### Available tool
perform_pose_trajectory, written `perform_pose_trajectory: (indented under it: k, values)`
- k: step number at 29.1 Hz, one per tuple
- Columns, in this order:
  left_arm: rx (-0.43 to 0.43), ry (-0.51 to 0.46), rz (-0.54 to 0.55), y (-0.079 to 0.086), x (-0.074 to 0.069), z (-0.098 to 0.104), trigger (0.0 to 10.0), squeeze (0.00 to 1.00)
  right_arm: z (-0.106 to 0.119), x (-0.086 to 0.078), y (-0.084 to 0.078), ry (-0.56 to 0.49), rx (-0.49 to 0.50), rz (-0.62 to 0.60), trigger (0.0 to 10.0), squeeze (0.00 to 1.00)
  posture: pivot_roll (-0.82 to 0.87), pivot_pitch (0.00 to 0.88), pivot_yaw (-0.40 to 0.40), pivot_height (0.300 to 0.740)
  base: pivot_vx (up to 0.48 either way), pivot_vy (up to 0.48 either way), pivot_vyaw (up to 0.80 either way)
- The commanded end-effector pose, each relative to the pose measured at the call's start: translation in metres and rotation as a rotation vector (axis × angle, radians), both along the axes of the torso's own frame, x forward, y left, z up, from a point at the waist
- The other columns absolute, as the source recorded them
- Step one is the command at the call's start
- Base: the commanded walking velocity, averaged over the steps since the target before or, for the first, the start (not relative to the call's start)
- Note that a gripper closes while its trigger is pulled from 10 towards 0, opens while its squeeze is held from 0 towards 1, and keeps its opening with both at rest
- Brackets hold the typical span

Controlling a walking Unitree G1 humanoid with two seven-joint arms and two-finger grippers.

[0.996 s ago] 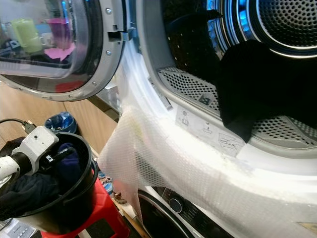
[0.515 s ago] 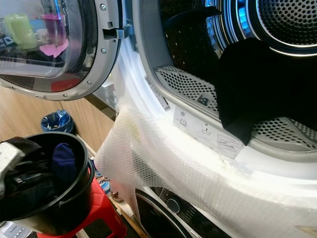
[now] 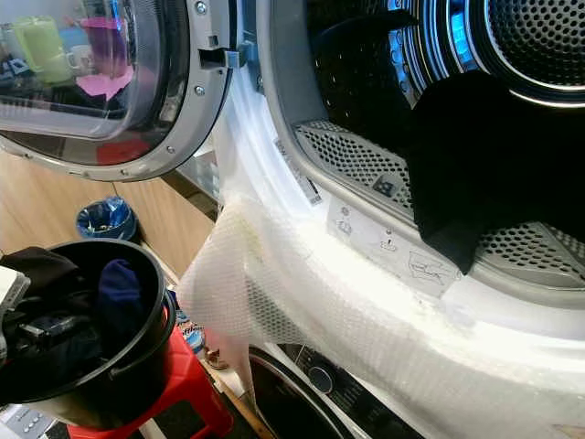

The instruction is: Clothes washing

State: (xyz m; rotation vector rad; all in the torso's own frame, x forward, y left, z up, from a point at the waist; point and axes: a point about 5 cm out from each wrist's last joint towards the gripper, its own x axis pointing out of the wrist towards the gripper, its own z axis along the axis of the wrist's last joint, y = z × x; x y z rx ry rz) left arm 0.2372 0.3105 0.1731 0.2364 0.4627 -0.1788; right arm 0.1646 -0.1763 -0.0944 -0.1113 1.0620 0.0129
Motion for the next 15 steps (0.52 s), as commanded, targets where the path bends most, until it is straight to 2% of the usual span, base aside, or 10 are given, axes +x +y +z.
perform_pose_trajectory:
  k: [1,3,4,8,15]
  values:
    - [0.087,0.086,-0.023,0.006,-0.01,0.005,10.0,1.0,-0.003,-0.007,-0.005,0.033,-0.006,-0.003,10.0,0.0,0.49,0.122,-0.11,0.74,0.0,0.0,0.0]
    - [0.112,0.122,-0.065,0.006,-0.014,0.005,10.0,1.0,-0.003,-0.007,-0.005,0.035,-0.005,-0.001,10.0,0.0,0.49,0.122,-0.11,0.74,0.0,0.0,0.0]
    - [0.137,0.173,-0.149,0.005,-0.023,0.008,10.0,1.0,-0.003,-0.007,-0.004,0.036,-0.002,0.0,10.0,0.0,0.49,0.116,-0.105,0.74,0.0,0.0,0.0]
    - [0.172,0.214,-0.189,0.008,-0.028,0.011,10.0,1.0,-0.002,-0.006,-0.003,0.035,0.002,-0.001,10.0,0.0,0.5,0.114,-0.106,0.74,0.0,0.0,0.0]
    - [0.24,0.293,-0.234,0.002,-0.033,0.001,10.0,1.0,-0.003,-0.007,-0.002,0.039,0.008,0.0,10.0,0.0,0.5,0.105,-0.102,0.74,0.0,0.0,0.0]
